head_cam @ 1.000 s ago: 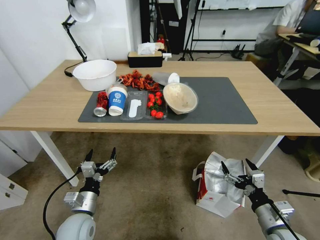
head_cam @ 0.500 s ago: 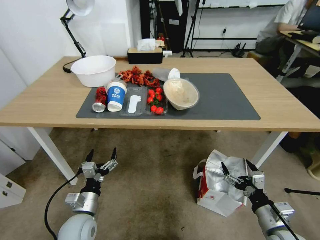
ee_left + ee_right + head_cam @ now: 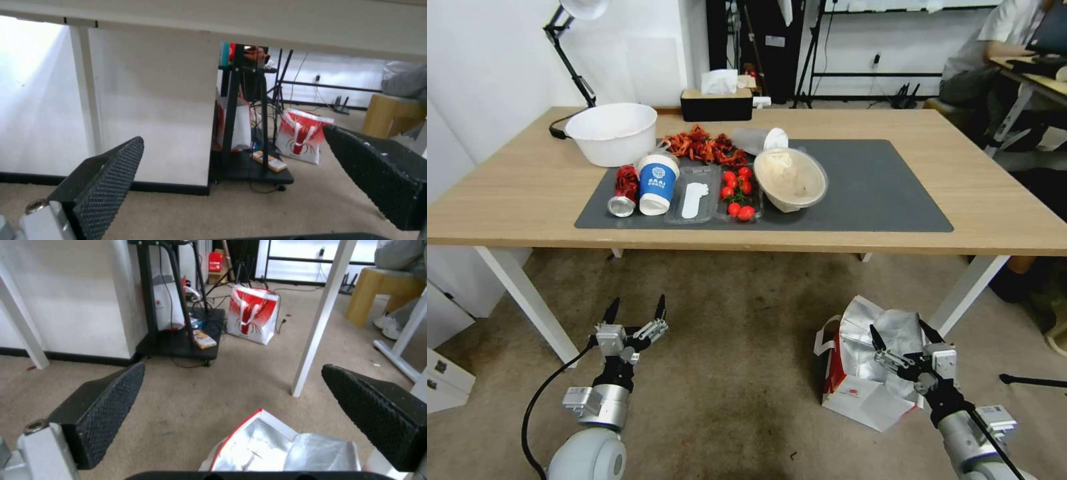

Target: Pick up the food delivery bag from the floor and place it on the table.

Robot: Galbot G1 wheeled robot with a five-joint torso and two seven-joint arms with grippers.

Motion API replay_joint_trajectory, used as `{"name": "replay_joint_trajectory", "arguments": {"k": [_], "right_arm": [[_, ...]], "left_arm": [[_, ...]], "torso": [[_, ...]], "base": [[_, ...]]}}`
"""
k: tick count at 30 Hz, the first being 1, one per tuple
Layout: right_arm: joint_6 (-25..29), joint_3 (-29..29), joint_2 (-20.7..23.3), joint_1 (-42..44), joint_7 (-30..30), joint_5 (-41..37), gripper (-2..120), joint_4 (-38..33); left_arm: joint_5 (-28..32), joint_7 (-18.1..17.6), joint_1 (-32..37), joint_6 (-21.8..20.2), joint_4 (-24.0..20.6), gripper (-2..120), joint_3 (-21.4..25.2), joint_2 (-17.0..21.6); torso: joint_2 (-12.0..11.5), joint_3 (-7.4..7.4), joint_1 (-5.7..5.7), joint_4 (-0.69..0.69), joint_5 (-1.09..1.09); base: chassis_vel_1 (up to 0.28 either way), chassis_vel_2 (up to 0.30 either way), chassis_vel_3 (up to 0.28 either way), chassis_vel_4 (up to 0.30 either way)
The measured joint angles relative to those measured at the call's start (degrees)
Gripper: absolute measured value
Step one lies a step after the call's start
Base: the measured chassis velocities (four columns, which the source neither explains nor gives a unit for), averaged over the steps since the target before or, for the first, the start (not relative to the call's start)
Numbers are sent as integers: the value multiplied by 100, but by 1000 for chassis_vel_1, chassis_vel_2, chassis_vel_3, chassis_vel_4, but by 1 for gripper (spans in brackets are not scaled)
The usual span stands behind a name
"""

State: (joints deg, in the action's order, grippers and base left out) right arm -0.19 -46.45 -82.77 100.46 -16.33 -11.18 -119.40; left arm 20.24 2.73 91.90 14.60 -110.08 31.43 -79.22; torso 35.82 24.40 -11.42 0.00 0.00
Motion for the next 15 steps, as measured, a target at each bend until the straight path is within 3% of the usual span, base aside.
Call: {"name": "replay_joint_trajectory", "arguments": {"k": [15], "right_arm": [[7, -14, 12, 17, 18, 9, 100, -19]], "left_arm": [[-73, 7, 4, 69, 26, 100, -58, -9]], "torso": [[-355, -216, 138, 0, 0]], "base": [[0, 0, 0, 0]]}}
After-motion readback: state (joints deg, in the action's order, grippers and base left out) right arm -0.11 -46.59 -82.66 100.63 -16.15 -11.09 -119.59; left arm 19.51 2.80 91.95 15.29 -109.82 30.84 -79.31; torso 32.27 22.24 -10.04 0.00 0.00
